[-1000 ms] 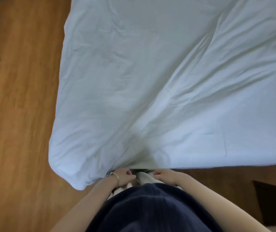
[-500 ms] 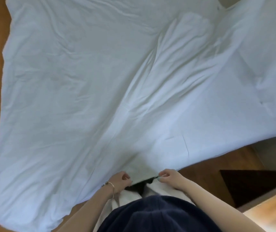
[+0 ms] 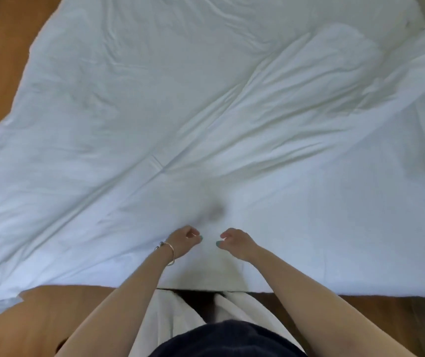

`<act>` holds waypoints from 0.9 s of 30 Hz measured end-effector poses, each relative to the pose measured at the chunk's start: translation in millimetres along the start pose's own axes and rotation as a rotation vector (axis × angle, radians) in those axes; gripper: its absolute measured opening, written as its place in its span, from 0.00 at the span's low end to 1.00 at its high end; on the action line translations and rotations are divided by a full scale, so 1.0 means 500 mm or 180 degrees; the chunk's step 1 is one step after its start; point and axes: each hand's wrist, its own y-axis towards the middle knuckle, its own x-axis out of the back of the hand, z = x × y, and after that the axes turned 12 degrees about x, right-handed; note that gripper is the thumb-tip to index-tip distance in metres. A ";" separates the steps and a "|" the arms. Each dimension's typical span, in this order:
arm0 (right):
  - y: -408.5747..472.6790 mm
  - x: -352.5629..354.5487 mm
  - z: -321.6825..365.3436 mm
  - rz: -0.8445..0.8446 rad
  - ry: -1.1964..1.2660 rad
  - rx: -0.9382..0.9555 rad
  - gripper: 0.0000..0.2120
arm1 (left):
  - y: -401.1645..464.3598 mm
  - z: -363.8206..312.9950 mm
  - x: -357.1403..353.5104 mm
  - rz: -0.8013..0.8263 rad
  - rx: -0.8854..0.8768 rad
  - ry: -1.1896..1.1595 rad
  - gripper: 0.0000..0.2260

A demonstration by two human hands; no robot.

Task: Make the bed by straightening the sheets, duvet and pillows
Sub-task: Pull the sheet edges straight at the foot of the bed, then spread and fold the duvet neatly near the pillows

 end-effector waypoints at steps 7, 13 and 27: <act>0.025 0.196 0.033 -0.0410 -0.0364 0.0256 0.21 | 0.070 -0.177 0.144 -0.0676 0.0103 0.0408 0.12; 0.054 0.261 0.109 -0.0362 -0.0701 0.0265 0.25 | 0.187 -0.301 0.268 -0.1673 -0.0054 0.1433 0.34; 0.155 0.292 0.071 -0.0672 -0.0162 0.0361 0.25 | 0.326 -0.306 0.266 -0.0827 -0.0044 0.0457 0.46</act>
